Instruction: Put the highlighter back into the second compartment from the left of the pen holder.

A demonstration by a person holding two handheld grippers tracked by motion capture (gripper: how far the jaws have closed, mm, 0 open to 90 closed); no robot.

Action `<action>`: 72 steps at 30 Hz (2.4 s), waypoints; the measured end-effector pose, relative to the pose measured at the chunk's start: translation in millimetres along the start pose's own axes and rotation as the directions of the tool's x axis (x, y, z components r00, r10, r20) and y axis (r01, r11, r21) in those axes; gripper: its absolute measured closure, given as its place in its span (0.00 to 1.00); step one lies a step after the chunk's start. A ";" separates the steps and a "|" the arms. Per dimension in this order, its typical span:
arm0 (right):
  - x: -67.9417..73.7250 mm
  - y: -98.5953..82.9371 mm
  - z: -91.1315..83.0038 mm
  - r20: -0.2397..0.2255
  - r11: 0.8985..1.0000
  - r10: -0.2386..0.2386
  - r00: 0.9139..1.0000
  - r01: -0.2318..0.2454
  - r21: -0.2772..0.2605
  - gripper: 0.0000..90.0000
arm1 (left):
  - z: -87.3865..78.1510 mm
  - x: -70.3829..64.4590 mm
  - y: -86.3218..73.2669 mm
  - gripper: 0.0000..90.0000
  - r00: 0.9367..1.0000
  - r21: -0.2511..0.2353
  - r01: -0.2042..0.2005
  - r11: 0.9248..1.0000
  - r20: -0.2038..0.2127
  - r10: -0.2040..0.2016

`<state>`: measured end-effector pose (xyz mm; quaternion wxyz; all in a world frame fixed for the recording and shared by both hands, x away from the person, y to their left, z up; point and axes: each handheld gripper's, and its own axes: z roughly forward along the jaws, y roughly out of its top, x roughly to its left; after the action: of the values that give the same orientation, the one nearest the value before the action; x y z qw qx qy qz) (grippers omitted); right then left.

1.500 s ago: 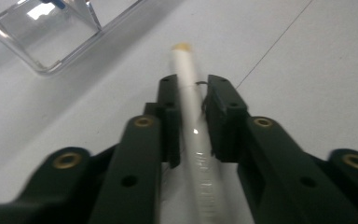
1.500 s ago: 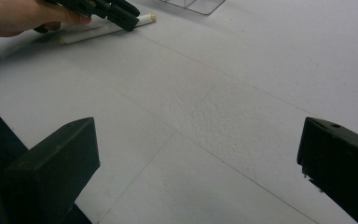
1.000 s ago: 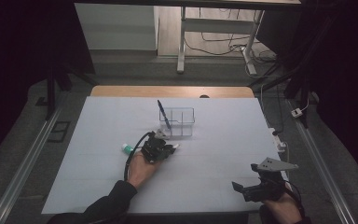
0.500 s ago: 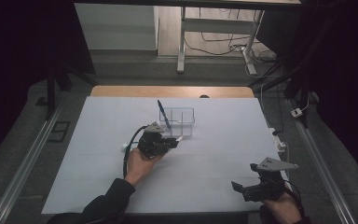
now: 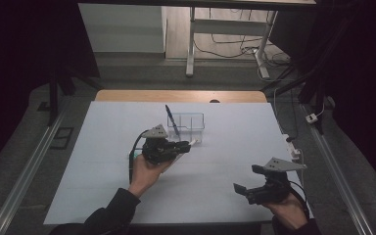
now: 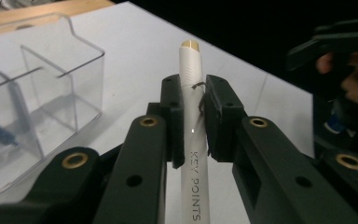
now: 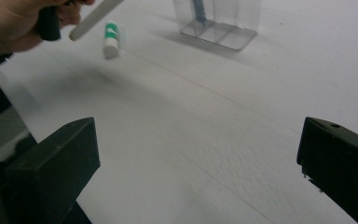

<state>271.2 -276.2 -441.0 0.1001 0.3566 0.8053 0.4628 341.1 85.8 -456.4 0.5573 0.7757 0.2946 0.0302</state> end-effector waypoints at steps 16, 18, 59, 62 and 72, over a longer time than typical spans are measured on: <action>13.8 42.5 42.3 -0.139 0.999 -0.017 0.990 0.011 -0.040 0.00 | -14.6 -21.5 2.2 0.86 0.996 -0.065 -0.050 0.997 0.075 0.055; 13.4 48.3 47.3 -0.169 0.999 -0.004 0.986 -0.004 -0.044 0.01 | -16.1 -23.6 1.1 0.86 0.995 -0.072 -0.054 0.996 0.082 0.060; 4.2 85.8 81.5 -0.506 0.974 0.208 0.837 -0.227 0.024 0.87 | -11.5 -37.2 -14.4 0.86 0.967 -0.120 -0.234 0.965 0.070 0.243; 5.3 86.8 80.5 -0.496 0.976 0.202 0.845 -0.216 0.031 0.87 | -10.7 -36.4 -15.5 0.86 0.968 -0.129 -0.230 0.965 0.075 0.241; 6.4 97.0 69.3 -0.415 0.986 0.125 0.901 -0.158 -0.047 0.87 | -17.9 -38.1 -15.9 0.61 0.974 -0.059 -0.222 0.973 0.021 0.224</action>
<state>347.3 -194.4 -398.9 -0.0909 0.3048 0.7613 0.5650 296.3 85.5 -453.0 0.5758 0.7884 0.1970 0.0903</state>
